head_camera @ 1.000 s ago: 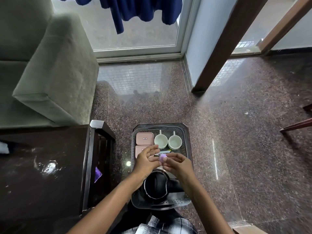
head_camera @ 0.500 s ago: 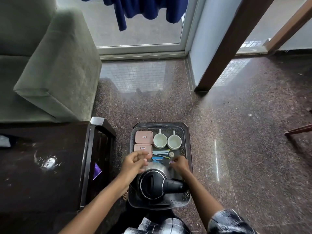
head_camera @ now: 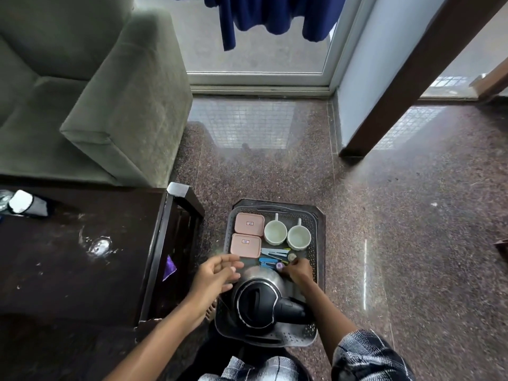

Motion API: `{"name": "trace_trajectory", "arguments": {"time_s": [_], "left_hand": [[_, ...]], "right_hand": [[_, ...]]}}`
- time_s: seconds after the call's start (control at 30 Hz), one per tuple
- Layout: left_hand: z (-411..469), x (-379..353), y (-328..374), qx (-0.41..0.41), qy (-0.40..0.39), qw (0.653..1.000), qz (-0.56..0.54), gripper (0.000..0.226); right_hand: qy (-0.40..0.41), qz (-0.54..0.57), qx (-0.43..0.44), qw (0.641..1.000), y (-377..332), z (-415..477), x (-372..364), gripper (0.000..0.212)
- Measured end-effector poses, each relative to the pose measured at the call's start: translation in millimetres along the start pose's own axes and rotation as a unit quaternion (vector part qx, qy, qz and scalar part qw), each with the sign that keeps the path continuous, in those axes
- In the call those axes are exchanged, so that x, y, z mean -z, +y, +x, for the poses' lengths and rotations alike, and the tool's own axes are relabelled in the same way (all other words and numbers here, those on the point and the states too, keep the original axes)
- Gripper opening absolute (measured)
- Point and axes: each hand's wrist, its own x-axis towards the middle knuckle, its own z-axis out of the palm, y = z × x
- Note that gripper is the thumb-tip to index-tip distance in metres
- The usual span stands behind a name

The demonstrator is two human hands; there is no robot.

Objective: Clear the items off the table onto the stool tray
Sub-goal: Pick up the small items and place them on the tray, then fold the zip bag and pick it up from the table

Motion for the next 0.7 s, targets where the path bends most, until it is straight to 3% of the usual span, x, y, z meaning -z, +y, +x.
{"name": "trace_trajectory", "arguments": {"time_s": [0.1, 0.2, 0.37, 0.6, 0.7], "left_hand": [[-0.8, -2.2, 3.4, -0.002, 0.000, 1.000, -0.009, 0.024], [-0.8, -4.0, 5.5, -0.005, 0.000, 1.000, -0.013, 0.023], [0.6, -2.3, 6.5, -0.006, 0.002, 1.000, -0.029, 0.024], [-6.5, 30.0, 5.7, -0.025, 0.040, 0.993, -0.106, 0.021], [-18.0, 59.5, -4.1, -0.039, 0.061, 0.988, -0.138, 0.019]], "right_hand": [[-0.001, 0.061, -0.019, 0.998, 4.8, -1.2, 2.5, 0.006], [-0.019, 0.127, -0.028, 0.991, 3.8, -12.4, 9.8, 0.031], [-0.005, 0.163, -0.032, 0.986, 2.0, -27.8, 22.3, 0.030], [0.080, 0.098, 0.221, 0.967, -53.4, -101.4, 34.4, 0.015], [0.042, 0.106, 0.284, 0.952, -86.2, -142.0, 6.7, 0.016]]}}
